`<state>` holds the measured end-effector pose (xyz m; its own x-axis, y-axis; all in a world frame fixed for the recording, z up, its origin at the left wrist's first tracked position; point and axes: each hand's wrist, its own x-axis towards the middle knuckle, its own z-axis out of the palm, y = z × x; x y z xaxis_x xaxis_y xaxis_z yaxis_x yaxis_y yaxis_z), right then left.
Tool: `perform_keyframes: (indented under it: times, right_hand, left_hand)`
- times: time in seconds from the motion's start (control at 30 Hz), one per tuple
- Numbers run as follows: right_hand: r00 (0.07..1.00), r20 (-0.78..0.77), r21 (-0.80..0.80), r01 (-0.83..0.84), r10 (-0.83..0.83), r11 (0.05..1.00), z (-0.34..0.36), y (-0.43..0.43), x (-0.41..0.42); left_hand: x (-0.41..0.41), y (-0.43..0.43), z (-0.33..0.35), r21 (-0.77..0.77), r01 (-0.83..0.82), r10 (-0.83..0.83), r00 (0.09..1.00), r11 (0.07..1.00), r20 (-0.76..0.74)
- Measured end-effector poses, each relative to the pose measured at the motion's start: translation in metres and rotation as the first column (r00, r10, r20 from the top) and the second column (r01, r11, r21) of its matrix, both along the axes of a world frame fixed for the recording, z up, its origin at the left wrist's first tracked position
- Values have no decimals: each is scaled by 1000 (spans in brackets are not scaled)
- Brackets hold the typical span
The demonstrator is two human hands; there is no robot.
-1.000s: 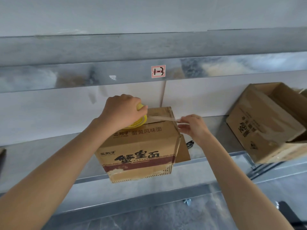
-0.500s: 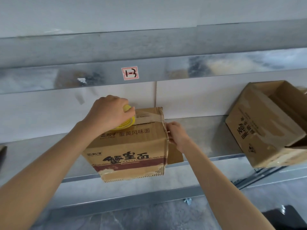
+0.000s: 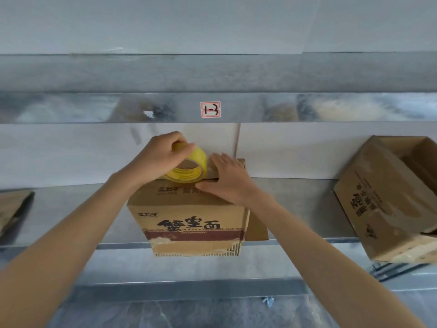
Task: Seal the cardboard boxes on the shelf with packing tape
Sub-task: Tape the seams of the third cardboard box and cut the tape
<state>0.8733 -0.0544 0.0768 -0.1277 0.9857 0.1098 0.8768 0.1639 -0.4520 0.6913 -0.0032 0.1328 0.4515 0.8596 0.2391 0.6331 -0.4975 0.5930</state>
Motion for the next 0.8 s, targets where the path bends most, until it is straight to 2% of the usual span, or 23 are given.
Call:
perform_keyframes:
  times: [0.13, 0.2, 0.27, 0.33, 0.4, 0.5, 0.57, 0.63, 0.7, 0.73, 0.8]
  right_hand:
    - [993, 120, -15, 26, -24, 1000, -18, 5, -1]
    - [983, 179, -15, 28, -25, 1000, -24, 8, -2]
    - [972, 234, -17, 24, -20, 1000, -27, 9, -2]
    - [963, 268, -18, 20, -14, 1000, -28, 11, -1]
    - [958, 288, -21, 14, -8, 1000, -29, 11, -1]
    - [957, 291, -19, 6, 0, 1000, -29, 11, -1]
    - [956, 294, -24, 8, 0, 1000, -28, 10, 1]
    - [956, 294, -28, 0, 8, 1000, -27, 9, 2]
    - [957, 287, -40, -14, 25, 999, -23, 9, 1]
    - [958, 285, -54, -14, 29, 998, -21, 9, 1]
    - [957, 291, -70, 1, 20, 998, -16, 9, -2]
  left_hand:
    - [-10, -4, -16, -172, -85, 119, 972, 981, 203]
    - [-9, -3, -19, -151, -117, 152, 956, 982, 252]
    - [-9, 0, -17, -47, -130, 138, 960, 990, 244]
    - [-19, 5, -11, 95, -144, 128, 979, 985, 157]
    - [-37, 11, -4, 226, -147, 158, 987, 963, -33]
    - [-51, 15, 2, 408, -110, 275, 887, 906, -372]
    - [-50, 14, 4, 442, -77, 298, 839, 894, -455]
    - [-58, 14, 5, 354, -151, 291, 876, 923, -385]
    - [-73, 10, 3, 68, -265, 272, 950, 962, -151]
    - [-78, 6, 0, -58, -294, 292, 956, 954, -42]
    - [-81, 3, -6, -150, -345, 360, 929, 926, 83]
